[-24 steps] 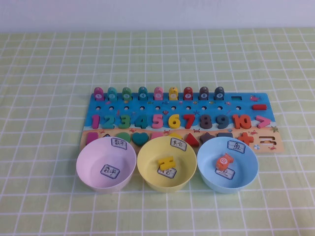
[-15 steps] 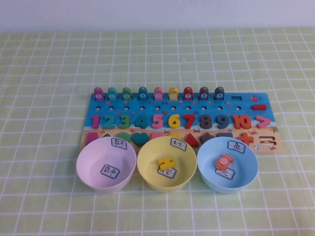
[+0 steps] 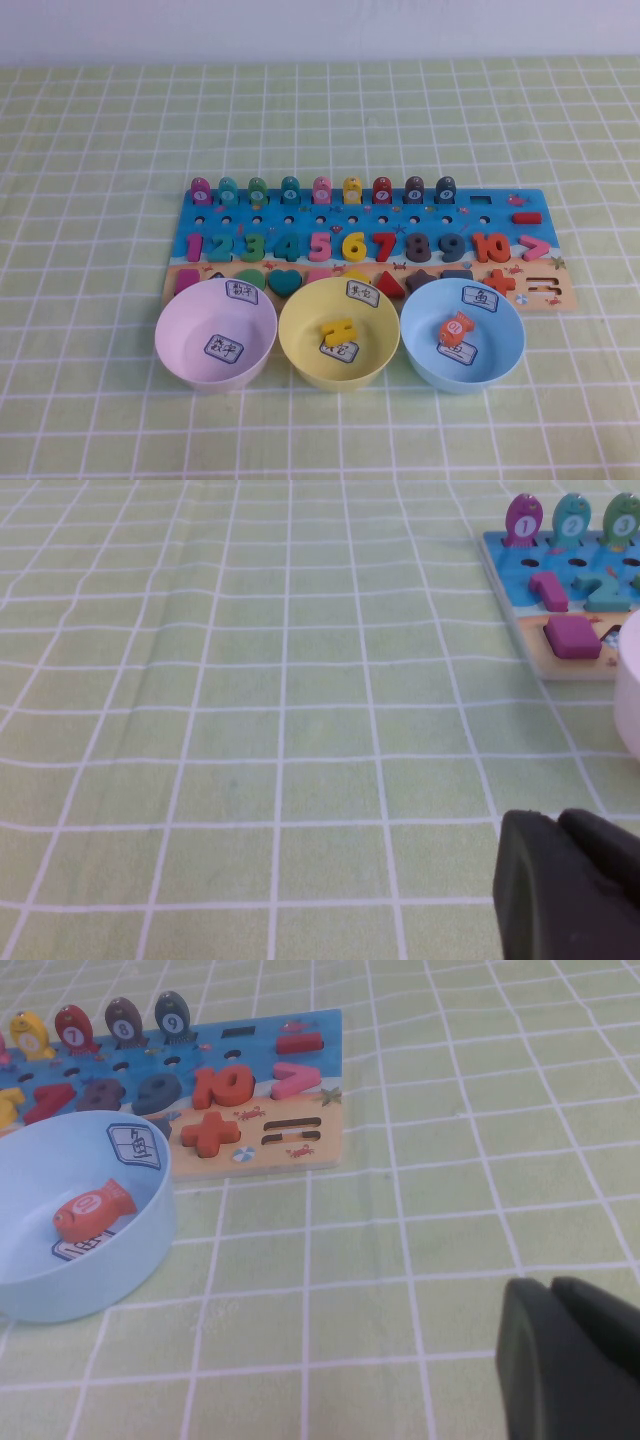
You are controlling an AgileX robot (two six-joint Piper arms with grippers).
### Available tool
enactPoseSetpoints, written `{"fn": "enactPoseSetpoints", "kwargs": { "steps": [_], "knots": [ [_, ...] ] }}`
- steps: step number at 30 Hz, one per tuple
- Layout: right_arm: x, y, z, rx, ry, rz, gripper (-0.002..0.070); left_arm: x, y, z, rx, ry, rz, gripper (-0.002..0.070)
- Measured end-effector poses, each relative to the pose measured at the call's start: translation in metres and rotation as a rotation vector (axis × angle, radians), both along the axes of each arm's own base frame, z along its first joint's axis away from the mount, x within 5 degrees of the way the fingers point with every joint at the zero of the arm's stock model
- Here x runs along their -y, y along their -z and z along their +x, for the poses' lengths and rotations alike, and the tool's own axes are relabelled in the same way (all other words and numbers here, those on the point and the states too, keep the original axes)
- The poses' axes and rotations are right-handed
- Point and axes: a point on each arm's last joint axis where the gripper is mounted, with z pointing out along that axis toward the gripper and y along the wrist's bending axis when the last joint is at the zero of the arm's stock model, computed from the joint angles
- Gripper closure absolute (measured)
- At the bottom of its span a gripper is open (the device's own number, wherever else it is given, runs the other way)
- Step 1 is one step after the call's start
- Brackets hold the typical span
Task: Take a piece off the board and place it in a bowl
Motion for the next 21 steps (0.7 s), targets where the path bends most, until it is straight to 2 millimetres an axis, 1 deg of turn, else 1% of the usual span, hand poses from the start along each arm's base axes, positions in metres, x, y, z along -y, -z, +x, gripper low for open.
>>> {"fn": "enactPoseSetpoints", "kwargs": {
  "steps": [4, 6, 7, 9, 11, 13, 14, 19, 21],
  "knots": [
    [0.0, 0.0, 0.0, 0.0, 0.0, 0.0, 0.0694, -0.002, -0.001, 0.0, 0.015, -0.002, 0.067, 0.068],
    [0.0, 0.0, 0.0, 0.0, 0.0, 0.0, 0.0694, -0.002, -0.004, 0.001, 0.044, -0.006, 0.045, 0.068],
    [0.0, 0.0, 0.0, 0.0, 0.0, 0.0, 0.0694, -0.001, -0.005, 0.001, 0.057, -0.011, -0.012, 0.068],
    [0.0, 0.0, 0.0, 0.0, 0.0, 0.0, 0.0694, 0.002, -0.009, 0.002, 0.096, -0.027, -0.197, 0.068],
    [0.0, 0.0, 0.0, 0.0, 0.0, 0.0, 0.0694, 0.005, -0.013, 0.003, 0.125, -0.051, -0.46, 0.068],
    [0.0, 0.0, 0.0, 0.0, 0.0, 0.0, 0.0694, 0.006, -0.016, 0.003, 0.146, -0.063, -0.594, 0.068],
    [0.0, 0.0, 0.0, 0.0, 0.0, 0.0, 0.0694, 0.006, -0.017, 0.003, 0.157, -0.065, -0.62, 0.068],
    [0.0, 0.0, 0.0, 0.0, 0.0, 0.0, 0.0694, 0.004, -0.024, 0.004, 0.235, -0.063, -0.599, 0.068],
    [0.0, 0.0, 0.0, 0.0, 0.0, 0.0, 0.0694, 0.003, -0.027, 0.004, 0.265, -0.065, -0.617, 0.068]
  ]
}}
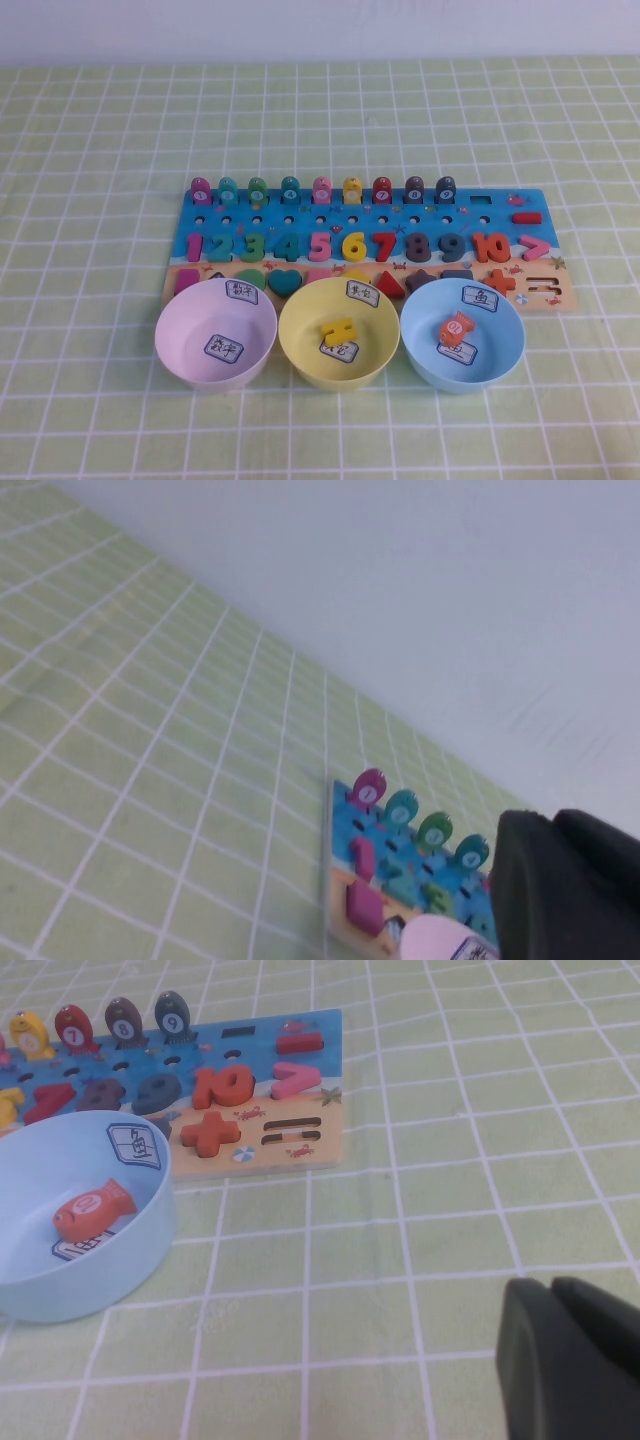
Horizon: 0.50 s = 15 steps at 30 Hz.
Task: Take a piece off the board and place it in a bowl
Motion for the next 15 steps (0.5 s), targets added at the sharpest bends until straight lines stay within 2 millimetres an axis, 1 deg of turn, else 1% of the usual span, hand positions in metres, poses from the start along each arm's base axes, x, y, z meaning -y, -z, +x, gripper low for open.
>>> {"fn": "enactPoseSetpoints", "kwargs": {
  "steps": [4, 5, 7, 9, 11, 14, 15],
  "knots": [
    [0.0, 0.0, 0.0, 0.0, 0.0, 0.0, 0.0694, -0.001, -0.005, 0.0, 0.049, -0.014, -0.019, 0.068],
    [0.0, 0.0, 0.0, 0.0, 0.0, 0.0, 0.0694, -0.001, -0.005, 0.0, 0.039, -0.01, -0.013, 0.068],
    [0.0, 0.0, 0.0, 0.0, 0.0, 0.0, 0.0694, 0.001, -0.014, -0.001, -0.017, 0.009, 0.02, 0.068],
    [0.0, 0.0, 0.0, 0.0, 0.0, 0.0, 0.0694, 0.002, -0.03, -0.001, -0.107, 0.032, 0.117, 0.068],
    [0.0, 0.0, 0.0, 0.0, 0.0, 0.0, 0.0694, 0.003, -0.051, 0.0, -0.235, 0.064, 0.258, 0.068],
    [0.0, 0.0, 0.0, 0.0, 0.0, 0.0, 0.0694, 0.0, -0.092, 0.004, -0.445, 0.129, 0.521, 0.068],
    [0.0, 0.0, 0.0, 0.001, 0.0, 0.0, 0.0694, 0.0, -0.108, 0.006, -0.48, 0.147, 0.578, 0.068]
  ]
}}
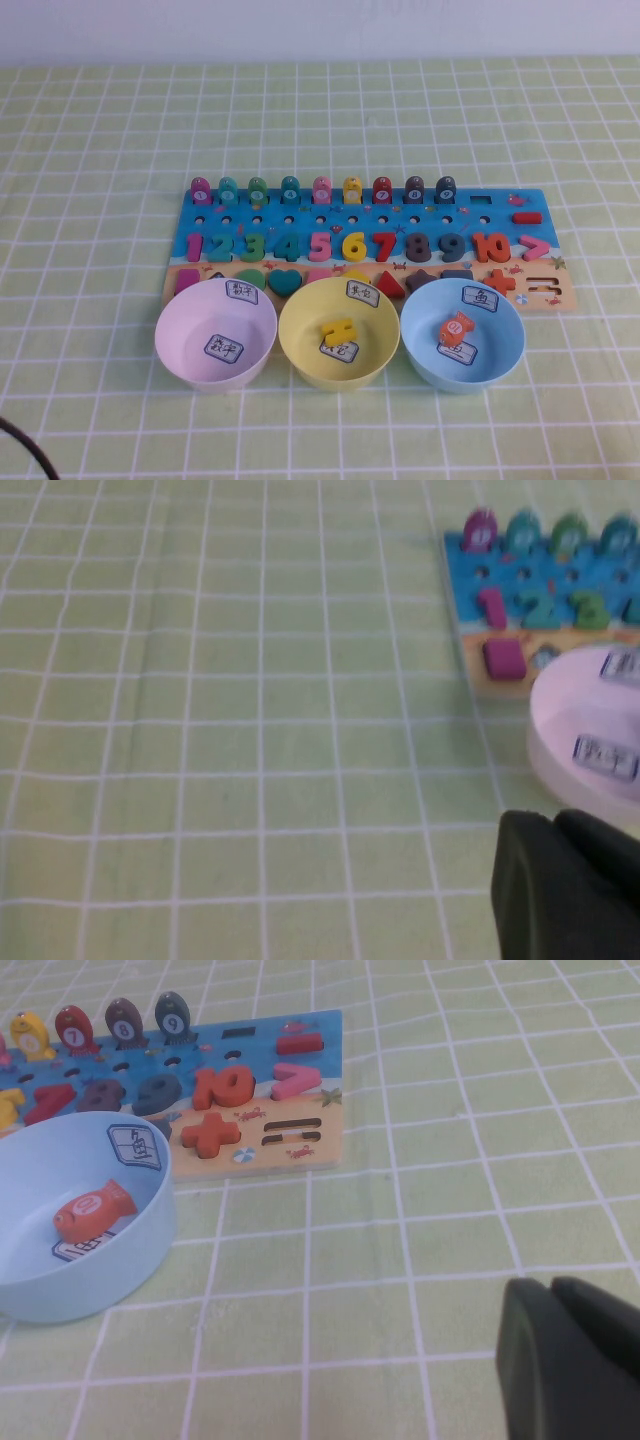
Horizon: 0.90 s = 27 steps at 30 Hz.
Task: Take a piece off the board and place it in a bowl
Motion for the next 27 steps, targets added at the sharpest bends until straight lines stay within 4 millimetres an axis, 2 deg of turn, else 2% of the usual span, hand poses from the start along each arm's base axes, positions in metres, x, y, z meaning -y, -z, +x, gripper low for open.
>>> {"fn": "enactPoseSetpoints", "kwargs": {
  "steps": [2, 5, 8, 10, 18, 25, 27],
  "knots": [
    [0.0, 0.0, 0.0, 0.002, 0.0, 0.0, 0.0694, -0.001, -0.026, 0.009, -0.092, 0.046, 0.101, 0.068],
    [0.0, 0.0, 0.0, 0.002, 0.0, 0.0, 0.0694, 0.0, -0.058, 0.031, -0.122, 0.08, 0.132, 0.068],
    [0.0, 0.0, 0.0, 0.002, 0.0, 0.0, 0.0694, 0.002, -0.083, 0.055, -0.082, 0.085, 0.133, 0.068],
    [0.0, 0.0, 0.0, 0.002, 0.0, 0.0, 0.0694, 0.003, -0.092, 0.072, -0.081, 0.087, 0.126, 0.068],
    [0.0, 0.0, 0.0, 0.002, 0.0, 0.0, 0.0694, 0.011, -0.109, 0.147, -0.313, 0.185, 0.184, 0.068],
    [0.0, 0.0, 0.0, 0.002, 0.0, 0.0, 0.0694, 0.042, -0.121, 0.207, -0.397, 0.289, 0.341, 0.068],
    [0.0, 0.0, 0.0, 0.002, 0.0, 0.0, 0.0694, 0.057, -0.117, 0.23, -0.411, 0.286, 0.409, 0.068]
  ]
}}
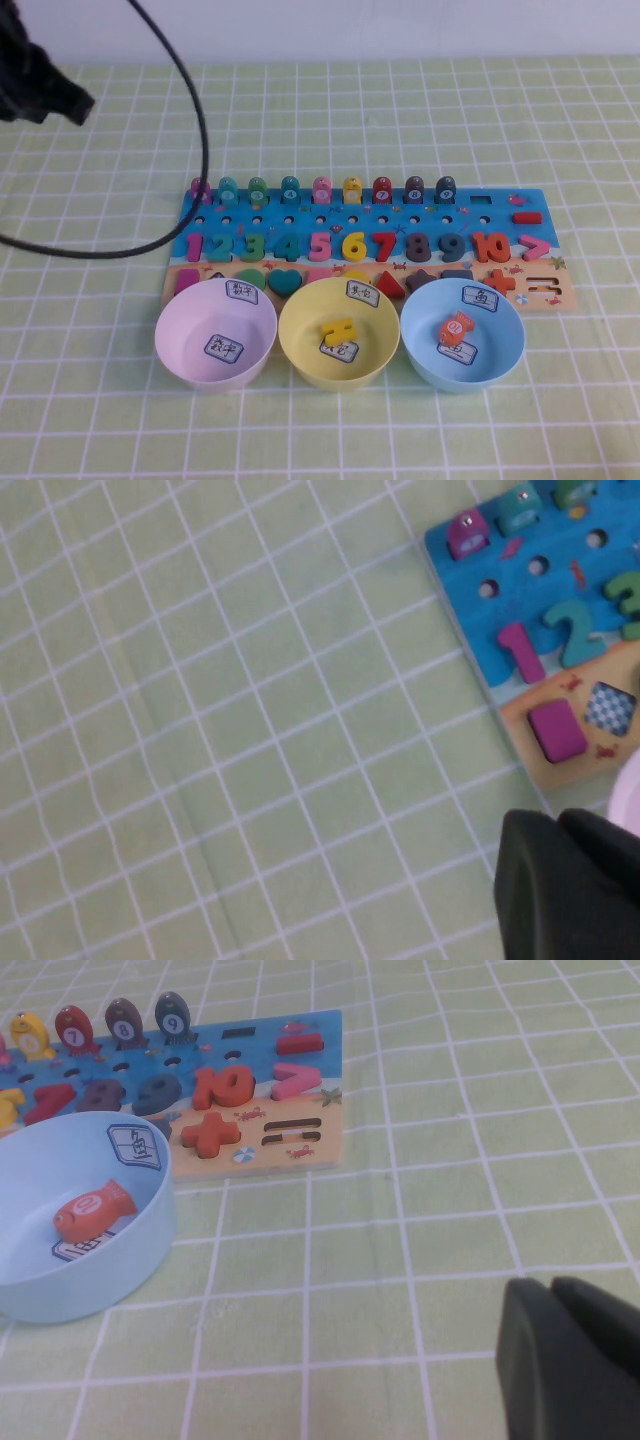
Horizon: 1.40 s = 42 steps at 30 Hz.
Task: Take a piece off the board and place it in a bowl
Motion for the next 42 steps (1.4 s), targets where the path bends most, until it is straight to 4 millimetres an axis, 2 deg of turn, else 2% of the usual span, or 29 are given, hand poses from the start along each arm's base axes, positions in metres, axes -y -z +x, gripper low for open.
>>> {"fn": "enactPoseSetpoints", "kwargs": {
  "steps": [5, 9, 12, 14, 19, 22, 27, 32, 42],
  "knots": [
    [0.0, 0.0, 0.0, 0.0, 0.0, 0.0, 0.0694, 0.029, 0.016, 0.047, -0.015, 0.004, 0.043, 0.068],
    [0.0, 0.0, 0.0, 0.0, 0.0, 0.0, 0.0694, 0.044, 0.041, 0.079, -0.068, -0.007, 0.01, 0.0678],
    [0.0, 0.0, 0.0, 0.0, 0.0, 0.0, 0.0694, 0.055, 0.062, 0.098, -0.12, -0.005, -0.028, 0.0649],
    [0.0, 0.0, 0.0, 0.0, 0.0, 0.0, 0.0694, 0.062, 0.078, 0.111, -0.156, -0.002, -0.048, 0.0607],
    [0.0, 0.0, 0.0, 0.001, 0.0, 0.0, 0.0694, 0.074, 0.11, 0.139, -0.201, -0.043, -0.078, 0.0437],
    [0.0, 0.0, 0.0, 0.001, 0.0, 0.0, 0.0694, 0.076, 0.122, 0.154, -0.202, -0.078, -0.094, 0.0389],
    [0.0, 0.0, 0.0, 0.003, 0.0, 0.0, 0.0694, 0.072, 0.138, 0.173, -0.202, -0.13, -0.115, 0.0371],
    [0.0, 0.0, 0.0, 0.005, 0.0, 0.0, 0.0694, 0.065, 0.158, 0.184, -0.233, -0.173, -0.119, 0.037],
    [0.0, 0.0, 0.0, 0.005, 0.0, 0.0, 0.0694, 0.064, 0.179, 0.189, -0.274, -0.196, -0.126, 0.037]
  ]
}}
